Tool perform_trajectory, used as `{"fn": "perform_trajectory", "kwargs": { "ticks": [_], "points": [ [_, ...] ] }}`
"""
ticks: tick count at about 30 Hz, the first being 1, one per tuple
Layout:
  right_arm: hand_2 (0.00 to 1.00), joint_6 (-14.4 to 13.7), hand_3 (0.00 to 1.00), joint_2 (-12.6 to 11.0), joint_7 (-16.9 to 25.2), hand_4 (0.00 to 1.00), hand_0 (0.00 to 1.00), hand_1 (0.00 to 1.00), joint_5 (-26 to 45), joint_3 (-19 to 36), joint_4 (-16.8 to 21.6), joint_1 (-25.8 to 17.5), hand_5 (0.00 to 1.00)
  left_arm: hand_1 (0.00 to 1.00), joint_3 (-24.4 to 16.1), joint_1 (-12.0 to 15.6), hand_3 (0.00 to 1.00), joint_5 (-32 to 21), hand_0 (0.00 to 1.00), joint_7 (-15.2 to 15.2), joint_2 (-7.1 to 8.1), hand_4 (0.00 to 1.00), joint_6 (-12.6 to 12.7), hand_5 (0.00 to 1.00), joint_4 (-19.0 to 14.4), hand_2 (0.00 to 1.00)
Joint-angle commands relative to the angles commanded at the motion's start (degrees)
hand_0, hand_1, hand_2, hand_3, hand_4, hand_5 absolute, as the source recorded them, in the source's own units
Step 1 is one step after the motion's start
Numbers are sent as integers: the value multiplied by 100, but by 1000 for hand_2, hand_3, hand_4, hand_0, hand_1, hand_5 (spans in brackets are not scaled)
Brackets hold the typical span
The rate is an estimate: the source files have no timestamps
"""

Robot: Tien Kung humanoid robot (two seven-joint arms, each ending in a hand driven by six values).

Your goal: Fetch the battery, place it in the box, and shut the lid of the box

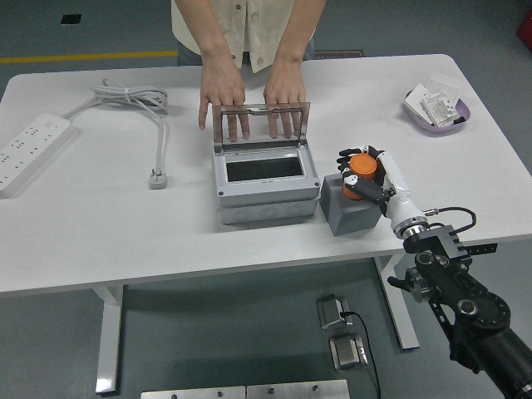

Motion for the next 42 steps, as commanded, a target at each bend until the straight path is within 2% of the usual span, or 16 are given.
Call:
{"fn": "perform_trajectory", "kwargs": {
  "ticks": [3,9,20,21,22,26,27,32,33,35,42],
  "points": [
    [485,-2,325,-29,8,2,456,474,64,-2,68,69,2,638,-7,1,599,-1,613,1,4,624,-3,121,0,611],
    [485,-69,334,-103,-41,2,468,481,53,-33,242,242,2,639,-27,5,599,10,614,4,10,625,-7,122,0,611],
    [486,-434,327,-186,-671,2,472,483,-1296,-425,890,895,2,639,-82,18,600,38,614,37,60,625,-3,122,0,611],
    [387,-459,300,-174,-723,2,380,358,-1428,-467,908,968,2,638,-85,17,600,39,614,41,64,626,-3,122,0,611],
    [387,-474,300,-160,-772,2,380,358,-1561,-507,916,1037,2,638,-86,17,600,40,614,44,69,626,-2,122,0,611],
    [387,-477,300,-76,-1023,2,380,358,-2095,-646,908,1268,2,638,-89,18,600,38,614,67,89,626,-1,122,0,611],
    [326,-460,260,-46,-1106,2,197,248,-2234,-668,902,1317,2,639,-96,19,601,43,614,75,95,629,0,122,0,612],
    [326,-280,260,108,-1546,2,197,248,-3107,-731,835,1530,2,639,-152,34,601,78,614,127,126,629,10,122,0,612],
    [312,-235,250,135,-1617,2,118,206,-3278,-739,810,1564,2,638,-164,38,601,84,614,140,130,627,12,127,0,611],
    [312,-145,250,193,-1763,2,118,206,-3680,-761,731,1640,2,638,-189,48,601,98,614,175,137,627,18,127,0,611],
    [307,-79,255,390,-1960,2,96,193,-4689,-857,297,1798,2,639,-243,88,600,113,614,285,160,629,37,131,0,612]
  ]
}}
